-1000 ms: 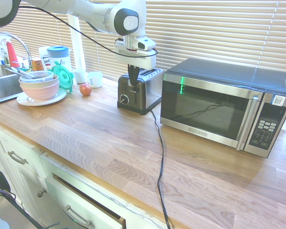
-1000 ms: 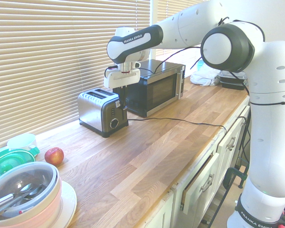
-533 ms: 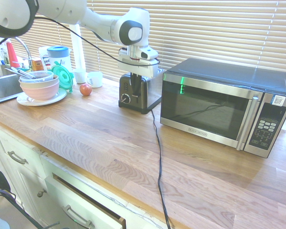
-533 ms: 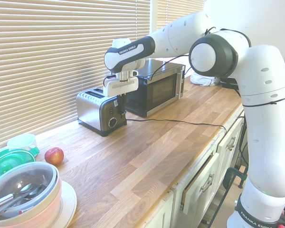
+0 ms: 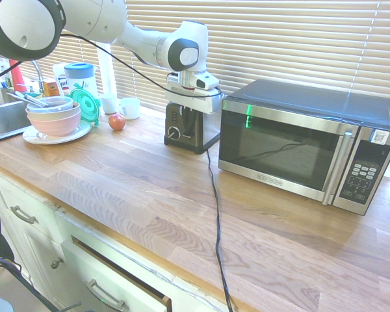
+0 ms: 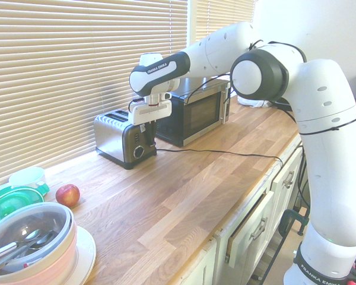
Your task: Press the toaster
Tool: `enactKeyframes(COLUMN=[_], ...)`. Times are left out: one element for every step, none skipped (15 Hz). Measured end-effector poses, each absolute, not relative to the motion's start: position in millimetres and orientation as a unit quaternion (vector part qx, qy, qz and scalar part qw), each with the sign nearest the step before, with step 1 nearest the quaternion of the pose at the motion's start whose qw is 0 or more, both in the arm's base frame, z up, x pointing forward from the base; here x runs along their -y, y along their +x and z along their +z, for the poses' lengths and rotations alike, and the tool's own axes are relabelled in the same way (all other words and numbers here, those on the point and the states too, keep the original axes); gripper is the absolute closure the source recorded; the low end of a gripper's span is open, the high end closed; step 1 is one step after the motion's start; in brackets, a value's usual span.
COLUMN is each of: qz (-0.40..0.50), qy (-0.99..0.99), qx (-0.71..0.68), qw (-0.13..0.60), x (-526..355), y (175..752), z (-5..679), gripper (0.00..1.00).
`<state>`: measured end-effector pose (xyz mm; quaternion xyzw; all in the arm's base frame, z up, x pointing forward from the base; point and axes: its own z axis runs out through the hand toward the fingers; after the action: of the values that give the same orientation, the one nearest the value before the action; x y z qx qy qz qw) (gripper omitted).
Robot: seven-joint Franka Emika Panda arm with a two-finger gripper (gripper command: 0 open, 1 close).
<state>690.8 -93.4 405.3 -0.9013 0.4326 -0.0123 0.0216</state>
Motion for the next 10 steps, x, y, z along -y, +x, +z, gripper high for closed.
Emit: enactKeyframes(qz=[-0.012,-0.012,-0.013,-0.017,-0.027,-0.037,-0.049,-0.063,-0.075,-0.084], qy=[-0.901,-0.901,-0.901,-0.901,-0.900,-0.899,-0.897,-0.895,-0.893,-0.891], qx=[-0.433,-0.432,-0.432,-0.433,-0.434,-0.436,-0.437,-0.439,-0.440,-0.442], qw=[0.022,0.022,0.023,0.025,0.029,0.033,0.038,0.043,0.048,0.053], x=[93,94,94,94,95,97,100,103,108,113], y=[691,691,691,691,691,688,681,671,657,641], z=[405,405,406,408,412,416,425,441,461,480], gripper=[1.00,1.00,1.00,1.00,1.00,1.00,1.00,1.00,1.00,1.00])
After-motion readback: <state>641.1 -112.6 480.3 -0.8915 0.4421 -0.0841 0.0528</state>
